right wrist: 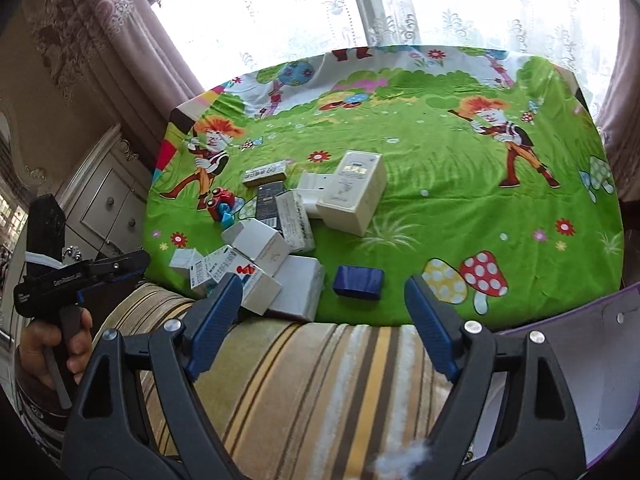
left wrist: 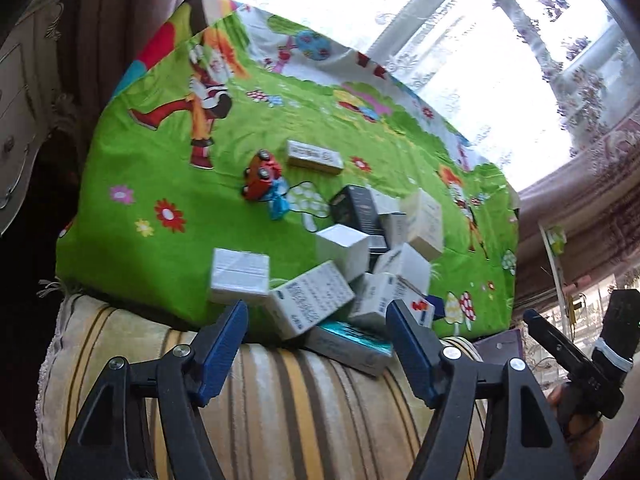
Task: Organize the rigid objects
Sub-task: 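Move both tools back over the pile of boxes, then grasp a plain white box at the pile edge with the left tool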
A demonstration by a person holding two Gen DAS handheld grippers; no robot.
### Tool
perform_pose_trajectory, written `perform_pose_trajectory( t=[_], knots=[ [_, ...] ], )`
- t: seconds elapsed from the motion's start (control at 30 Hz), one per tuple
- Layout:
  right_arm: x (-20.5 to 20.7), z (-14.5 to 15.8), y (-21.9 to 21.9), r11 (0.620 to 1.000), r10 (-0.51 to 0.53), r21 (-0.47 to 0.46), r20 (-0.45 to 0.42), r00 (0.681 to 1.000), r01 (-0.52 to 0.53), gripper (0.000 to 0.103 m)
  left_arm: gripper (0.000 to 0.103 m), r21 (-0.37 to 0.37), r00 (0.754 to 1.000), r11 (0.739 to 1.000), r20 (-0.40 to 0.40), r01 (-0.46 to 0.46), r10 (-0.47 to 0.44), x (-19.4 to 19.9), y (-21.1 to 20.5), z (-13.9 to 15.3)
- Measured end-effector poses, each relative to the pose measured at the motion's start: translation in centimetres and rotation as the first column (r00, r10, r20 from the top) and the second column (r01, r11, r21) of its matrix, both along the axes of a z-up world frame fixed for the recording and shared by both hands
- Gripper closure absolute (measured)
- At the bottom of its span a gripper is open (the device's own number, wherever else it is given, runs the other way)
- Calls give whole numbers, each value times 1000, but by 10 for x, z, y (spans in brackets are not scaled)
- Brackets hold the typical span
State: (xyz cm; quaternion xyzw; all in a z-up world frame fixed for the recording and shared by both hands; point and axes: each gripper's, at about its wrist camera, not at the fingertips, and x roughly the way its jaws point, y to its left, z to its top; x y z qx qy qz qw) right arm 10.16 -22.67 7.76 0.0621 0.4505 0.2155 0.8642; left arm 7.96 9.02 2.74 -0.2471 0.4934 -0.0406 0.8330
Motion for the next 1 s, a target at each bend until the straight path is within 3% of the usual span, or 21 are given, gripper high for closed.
perform_pose_trajectory(
  t=[0.27, 0.5, 0.57, 0.77, 0.87, 1.0],
  knots=[
    [34, 4, 62, 992, 122, -23, -18, 992, -122, 18, 31, 95, 994, 995, -95, -39, 48, 33, 7, -31],
    [77, -11, 118, 980, 199, 24, -120, 973, -198, 18, 31, 150, 986, 988, -156, -37, 61, 44, 9, -54],
    [84, -18, 139, 972, 236, 22, -145, 961, -235, 18, 52, 144, 983, 989, -173, -38, 63, 44, 15, -59],
    [105, -51, 192, 953, 288, -22, -257, 923, -303, 18, 53, 89, 987, 994, -144, -58, 71, 35, 25, -60],
    [118, -69, 204, 960, 257, -21, -335, 907, -280, 18, 53, 47, 988, 996, -129, -80, 85, 30, 31, -62],
    [125, -82, 223, 953, 252, -69, -363, 897, -295, 18, 53, 28, 989, 996, -120, -85, 88, 27, 32, -63]
  ],
)
